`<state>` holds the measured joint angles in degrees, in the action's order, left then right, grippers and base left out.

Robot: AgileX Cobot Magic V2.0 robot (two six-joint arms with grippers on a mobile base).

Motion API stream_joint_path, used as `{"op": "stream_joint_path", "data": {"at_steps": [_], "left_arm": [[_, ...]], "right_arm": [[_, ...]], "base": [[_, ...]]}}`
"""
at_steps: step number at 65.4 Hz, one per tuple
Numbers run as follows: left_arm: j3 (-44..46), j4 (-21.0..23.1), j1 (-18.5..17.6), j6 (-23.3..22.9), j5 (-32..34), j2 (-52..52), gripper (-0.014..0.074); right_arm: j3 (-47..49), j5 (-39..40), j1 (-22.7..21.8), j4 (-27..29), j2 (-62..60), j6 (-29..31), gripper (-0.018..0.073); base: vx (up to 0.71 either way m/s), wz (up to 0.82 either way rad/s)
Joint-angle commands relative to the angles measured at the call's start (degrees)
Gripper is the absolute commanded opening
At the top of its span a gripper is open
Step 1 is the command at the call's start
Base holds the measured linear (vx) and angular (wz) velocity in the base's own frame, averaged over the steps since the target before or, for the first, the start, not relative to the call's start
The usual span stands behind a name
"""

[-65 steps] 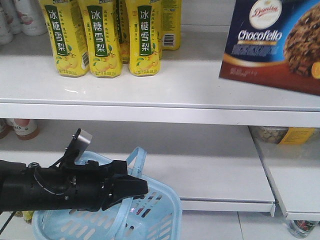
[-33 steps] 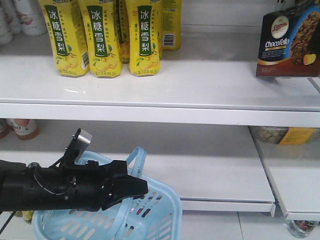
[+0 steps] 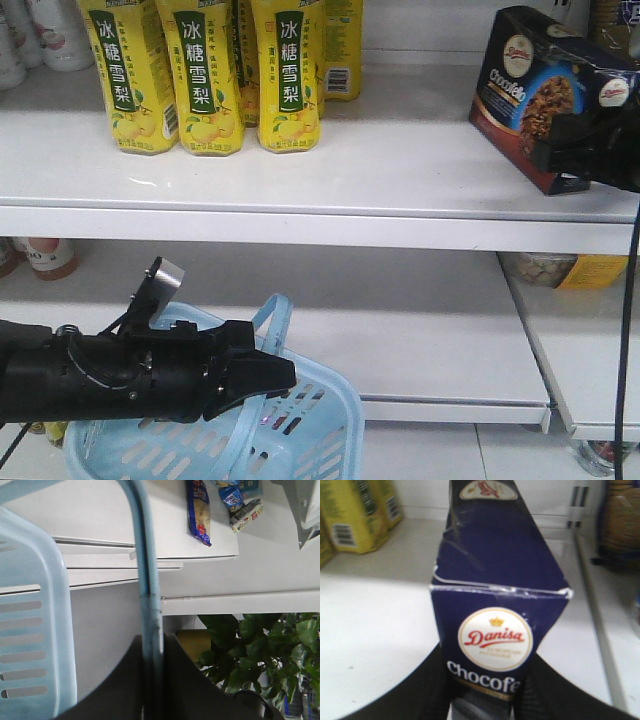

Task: Left arm holds basket, right arm returns cookies
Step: 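Place the cookie box on the upper shelf beside the yellow bottles, then open the right gripper and withdraw it from the box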

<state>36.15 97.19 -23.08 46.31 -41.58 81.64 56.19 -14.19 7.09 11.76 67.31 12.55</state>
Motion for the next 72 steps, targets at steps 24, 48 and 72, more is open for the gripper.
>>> {"op": "stream_joint_path", "data": {"at_steps": [24,48,72], "left_arm": [[2.23,4.52,0.07,2.80,-1.96,-2.03,-0.0006],[2.23,4.52,0.07,2.80,-1.93,-2.03,-0.0006],[2.23,4.52,0.07,2.80,-1.93,-2.03,-0.0006]], "right_arm": [[1.78,2.92,1.78,0.30,2.55,1.56,0.0405],[1.78,1.94,1.78,1.36,-2.86,1.56,0.0573],[1.78,-5.71,1.78,3.20,-16.61,1.55,0.0573]], "base": [[0.00,0.00],[0.00,0.00],[0.00,0.00]]}}
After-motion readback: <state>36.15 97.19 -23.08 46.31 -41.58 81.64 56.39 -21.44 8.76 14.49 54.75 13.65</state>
